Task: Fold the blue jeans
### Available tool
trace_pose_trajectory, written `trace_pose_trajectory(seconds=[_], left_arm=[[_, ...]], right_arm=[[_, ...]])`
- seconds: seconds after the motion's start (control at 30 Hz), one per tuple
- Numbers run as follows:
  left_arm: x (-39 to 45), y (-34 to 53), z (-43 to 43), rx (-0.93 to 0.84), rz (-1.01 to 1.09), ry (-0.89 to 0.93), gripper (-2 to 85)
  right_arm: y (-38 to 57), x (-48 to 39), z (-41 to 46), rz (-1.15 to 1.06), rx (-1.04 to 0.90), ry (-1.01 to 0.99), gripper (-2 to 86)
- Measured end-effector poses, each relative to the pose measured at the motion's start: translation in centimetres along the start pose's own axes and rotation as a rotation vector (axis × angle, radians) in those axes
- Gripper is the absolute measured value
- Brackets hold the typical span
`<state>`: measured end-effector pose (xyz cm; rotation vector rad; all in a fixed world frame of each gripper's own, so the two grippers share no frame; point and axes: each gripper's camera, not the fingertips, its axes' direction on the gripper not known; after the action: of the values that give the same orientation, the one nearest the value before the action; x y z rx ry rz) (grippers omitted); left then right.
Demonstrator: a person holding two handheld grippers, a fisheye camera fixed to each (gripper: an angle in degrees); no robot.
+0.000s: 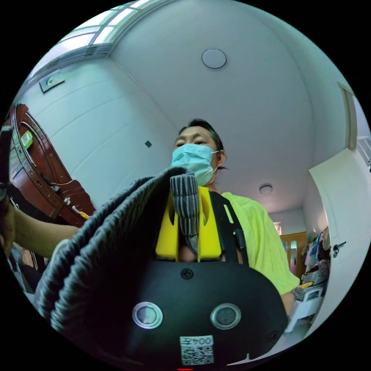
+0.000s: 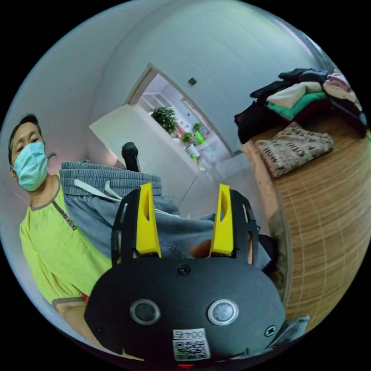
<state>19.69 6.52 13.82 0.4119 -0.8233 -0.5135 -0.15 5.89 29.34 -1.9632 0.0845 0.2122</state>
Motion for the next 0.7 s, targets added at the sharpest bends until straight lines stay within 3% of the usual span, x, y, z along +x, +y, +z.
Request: trace_pose_trajectory(seconds=[0.23,0.4,0.5,0.63,0.7], left_arm=[[0.3,-0.7,2.4,-0.146,0.014,0.038,9.7],[-0.5,0.0,2.0,-0.089,0.008,0.012,9.5],[-2.1,0.8,1.6,-0.004,-0.01,0.006,9.3],[-3.8,1.0,1.9,0.043,-0.025,-0.107,9.0],[-4.4,0.5,2.3,0.058,-0.024,-0.204,9.0]], right_arm=[[1.8,5.5,9.0,0.084,-0.15,-0.36,23.3],[4.0,2.5,12.7,-0.066,-0.25,-0.649,6.8],[5.7,0.5,12.5,-0.149,-0.205,-0.693,3.9],[9.2,1.2,8.0,-0.096,0.03,-0.464,3.4],[13.0,2.4,1.6,0.02,0.343,-0.241,3.2]])
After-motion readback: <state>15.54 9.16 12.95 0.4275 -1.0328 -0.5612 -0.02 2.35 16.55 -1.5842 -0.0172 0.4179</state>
